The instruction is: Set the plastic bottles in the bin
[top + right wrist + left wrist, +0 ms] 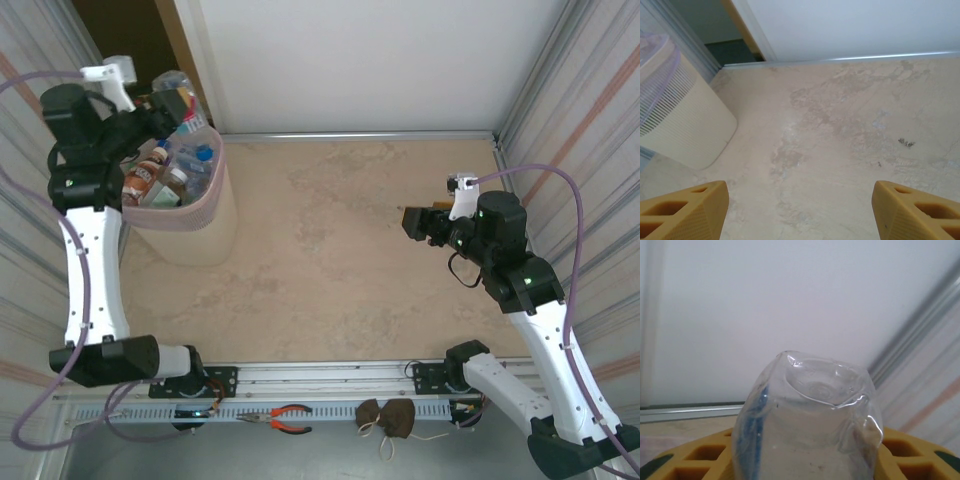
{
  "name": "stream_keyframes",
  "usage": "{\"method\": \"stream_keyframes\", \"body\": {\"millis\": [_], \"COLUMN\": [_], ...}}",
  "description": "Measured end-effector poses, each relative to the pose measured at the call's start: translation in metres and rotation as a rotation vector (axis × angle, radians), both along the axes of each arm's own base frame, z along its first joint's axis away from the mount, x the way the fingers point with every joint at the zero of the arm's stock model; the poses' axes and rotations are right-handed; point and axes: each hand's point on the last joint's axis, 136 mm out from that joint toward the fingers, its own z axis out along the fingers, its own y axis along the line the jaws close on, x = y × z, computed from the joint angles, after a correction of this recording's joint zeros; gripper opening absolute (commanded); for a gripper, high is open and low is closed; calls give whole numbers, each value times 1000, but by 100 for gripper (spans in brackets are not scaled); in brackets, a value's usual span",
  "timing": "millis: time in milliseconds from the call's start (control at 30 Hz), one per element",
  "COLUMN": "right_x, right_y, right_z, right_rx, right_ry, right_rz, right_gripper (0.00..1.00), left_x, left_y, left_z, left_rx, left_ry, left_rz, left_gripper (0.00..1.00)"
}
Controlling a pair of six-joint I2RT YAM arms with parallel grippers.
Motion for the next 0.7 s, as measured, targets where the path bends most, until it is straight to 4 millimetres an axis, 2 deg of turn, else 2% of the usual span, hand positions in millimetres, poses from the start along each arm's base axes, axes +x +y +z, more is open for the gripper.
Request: {"method": "stream_keyframes", "body": {"millis": [133, 233, 600, 700], "right_x": [0, 0, 0, 0], "right_y": [0, 0, 0, 0], "right_z": [0, 0, 0, 0], "right_rx": [1, 1, 1, 1], "right_ry": [0, 0, 1, 1], "right_rz": [3, 3, 3, 3], "right_gripper": [74, 74, 74, 74], "left_x": [4, 14, 39, 41], "left_y": [31, 43, 55, 55], "left_z": [-22, -47, -127, -147], "left_rx": [-71, -121, -243, -279], "left_ry": [34, 90, 223, 250], "left_rz": [98, 131, 176, 182], "left_gripper": [50, 50, 49, 53]}}
